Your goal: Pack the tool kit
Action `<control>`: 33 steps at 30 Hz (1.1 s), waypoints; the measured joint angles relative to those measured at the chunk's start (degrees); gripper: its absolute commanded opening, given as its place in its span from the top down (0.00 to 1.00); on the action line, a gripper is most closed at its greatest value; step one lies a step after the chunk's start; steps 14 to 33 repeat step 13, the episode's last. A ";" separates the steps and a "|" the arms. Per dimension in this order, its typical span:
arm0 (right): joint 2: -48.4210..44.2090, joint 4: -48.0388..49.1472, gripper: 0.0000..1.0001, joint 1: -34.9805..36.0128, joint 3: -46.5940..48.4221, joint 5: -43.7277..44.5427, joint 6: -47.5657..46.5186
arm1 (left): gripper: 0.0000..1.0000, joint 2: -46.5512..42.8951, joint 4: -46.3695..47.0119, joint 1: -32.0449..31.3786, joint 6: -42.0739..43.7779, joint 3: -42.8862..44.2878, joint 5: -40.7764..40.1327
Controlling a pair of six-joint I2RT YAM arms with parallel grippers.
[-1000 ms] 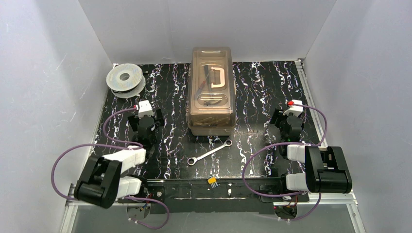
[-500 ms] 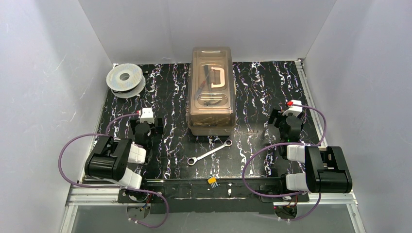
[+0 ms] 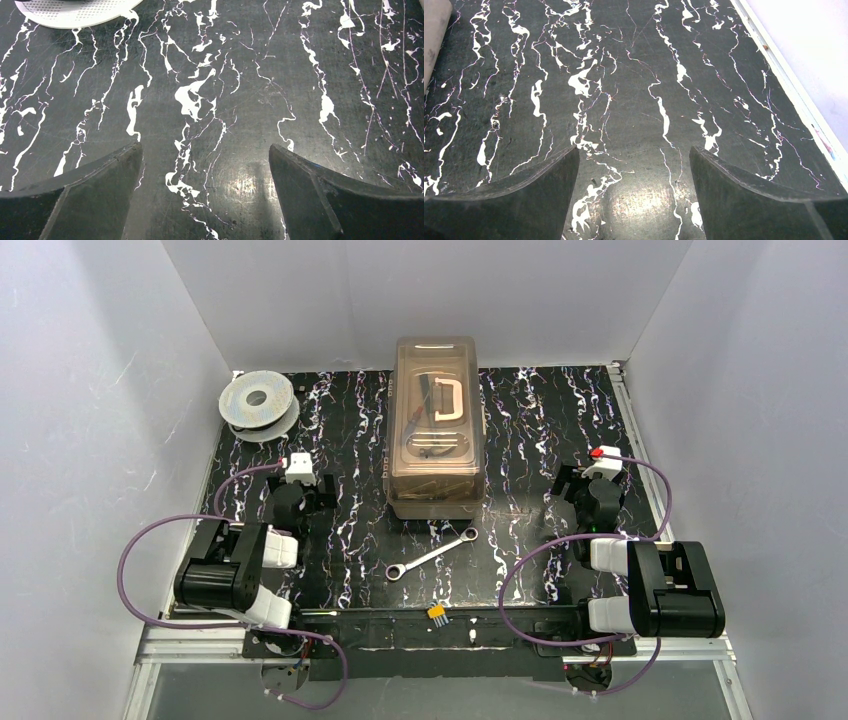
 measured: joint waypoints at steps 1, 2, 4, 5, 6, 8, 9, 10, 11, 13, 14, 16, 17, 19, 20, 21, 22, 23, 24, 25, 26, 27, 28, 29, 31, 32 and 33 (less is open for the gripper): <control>0.00 0.00 0.10 0.00 0.00 0.00 0.00 | 0.02 0.00 -0.08 0.06 -0.07 0.01 0.00; 0.00 0.00 0.10 0.00 0.00 0.00 0.00 | 0.02 0.00 -0.16 0.11 -0.14 0.02 0.00; 0.00 0.00 0.10 0.00 0.00 0.00 0.00 | 0.02 0.00 -0.46 0.16 -0.27 0.02 0.00; 0.00 0.00 0.10 0.00 0.00 0.00 0.00 | 0.02 0.00 -0.56 0.18 -0.33 0.03 0.01; 0.00 0.00 0.10 0.00 0.00 0.00 0.00 | 0.02 0.00 -0.63 0.20 -0.40 0.04 0.02; 0.00 0.00 0.10 0.00 0.00 0.00 0.00 | 0.02 0.00 -1.22 0.41 -0.48 0.23 0.23; 0.00 0.00 0.10 0.00 0.00 0.00 0.00 | 0.02 0.00 -1.37 0.51 -0.53 0.27 0.30; 0.00 0.00 0.09 0.00 0.00 0.00 0.00 | 0.02 0.00 -1.51 0.60 -0.57 0.30 0.37; 0.00 0.00 0.09 0.00 0.00 0.00 0.00 | 0.02 0.00 -1.69 0.69 -0.59 0.40 0.44; 0.00 0.00 0.09 0.00 0.00 0.00 0.00 | 0.02 0.00 -2.17 0.89 -0.68 0.67 0.67; 0.00 0.00 0.09 0.00 0.00 0.00 0.00 | 0.02 0.00 -2.17 0.89 -0.68 0.67 0.67; 0.00 0.00 0.09 0.00 0.00 0.00 0.00 | 0.02 0.00 -2.17 0.89 -0.68 0.67 0.67; 0.00 0.00 0.09 0.00 0.00 0.00 0.00 | 0.02 0.00 -2.17 0.89 -0.68 0.67 0.67; 0.00 0.00 0.09 0.00 0.00 0.00 0.00 | 0.02 0.00 -2.17 0.89 -0.68 0.67 0.67; 0.00 0.00 0.09 0.00 0.00 0.00 0.00 | 0.02 0.00 -2.17 0.89 -0.68 0.67 0.67; 0.00 0.00 0.09 0.00 0.00 0.00 0.00 | 0.02 0.00 -2.17 0.89 -0.68 0.67 0.67; 0.00 0.00 0.09 0.00 0.00 0.00 0.00 | 0.02 0.00 -2.17 0.89 -0.68 0.67 0.67; 0.00 0.00 0.09 0.00 0.00 0.00 0.00 | 0.02 0.00 -2.17 0.89 -0.68 0.67 0.67; 0.00 0.00 0.09 0.00 0.00 0.00 0.00 | 0.02 0.00 -2.17 0.89 -0.68 0.67 0.67; 0.00 0.00 0.09 0.00 0.00 0.00 0.00 | 0.02 0.00 -2.17 0.89 -0.68 0.67 0.67; 0.00 0.00 0.09 0.00 0.00 0.00 0.00 | 0.02 0.00 -2.17 0.89 -0.68 0.67 0.67; 0.00 0.00 0.09 0.00 0.00 0.00 0.00 | 0.02 0.00 -2.17 0.89 -0.68 0.67 0.67; 0.00 0.00 0.09 0.00 0.00 0.00 0.00 | 0.02 0.00 -2.17 0.89 -0.68 0.67 0.67; 0.00 0.00 0.09 0.00 0.00 0.00 0.00 | 0.02 0.00 -2.17 0.89 -0.68 0.67 0.67; 0.00 0.00 0.09 0.00 0.00 0.00 0.00 | 0.02 0.00 -2.17 0.89 -0.68 0.67 0.67; 0.00 0.00 0.09 0.00 0.00 0.00 0.00 | 0.02 0.00 -2.17 0.89 -0.68 0.67 0.67; 0.00 0.00 0.09 0.00 0.00 0.00 0.00 | 0.02 0.00 -2.17 0.89 -0.68 0.67 0.67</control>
